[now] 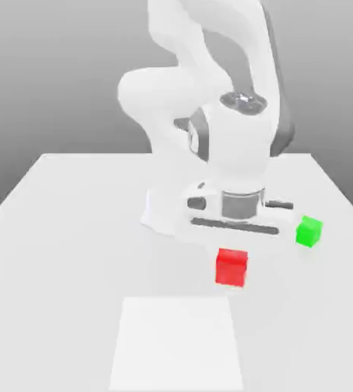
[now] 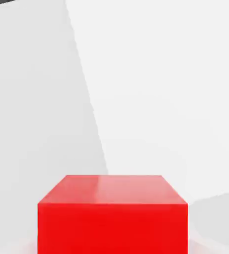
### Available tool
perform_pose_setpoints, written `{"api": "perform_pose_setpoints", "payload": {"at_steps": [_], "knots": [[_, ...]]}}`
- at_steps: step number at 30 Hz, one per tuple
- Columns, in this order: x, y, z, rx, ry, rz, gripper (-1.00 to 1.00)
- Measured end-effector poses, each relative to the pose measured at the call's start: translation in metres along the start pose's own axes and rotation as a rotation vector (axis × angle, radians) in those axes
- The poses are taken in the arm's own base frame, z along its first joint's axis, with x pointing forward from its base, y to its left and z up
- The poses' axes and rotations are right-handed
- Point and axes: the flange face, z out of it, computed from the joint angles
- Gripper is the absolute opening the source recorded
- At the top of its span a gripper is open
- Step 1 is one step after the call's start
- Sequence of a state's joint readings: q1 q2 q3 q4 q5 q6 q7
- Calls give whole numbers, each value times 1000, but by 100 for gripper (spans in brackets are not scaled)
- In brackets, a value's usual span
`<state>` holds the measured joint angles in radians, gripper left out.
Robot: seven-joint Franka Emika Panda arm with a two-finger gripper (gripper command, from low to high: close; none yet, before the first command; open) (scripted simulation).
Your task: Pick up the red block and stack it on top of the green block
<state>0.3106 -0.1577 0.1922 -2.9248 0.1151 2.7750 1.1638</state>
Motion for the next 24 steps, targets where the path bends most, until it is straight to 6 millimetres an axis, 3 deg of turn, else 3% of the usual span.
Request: {"api": "perform_pose_setpoints", "payload": {"at_steps": [6,9,13,16,24], "knots": [[-122,-14,-13,1,-6,-523,-100],[-182,-3,-17,-3,-6,-784,-100],[-255,27,-20,-11,1,-1129,-100],[-269,33,-17,-9,10,-1202,-100],[-271,31,-3,-4,27,-1213,-100]]}}
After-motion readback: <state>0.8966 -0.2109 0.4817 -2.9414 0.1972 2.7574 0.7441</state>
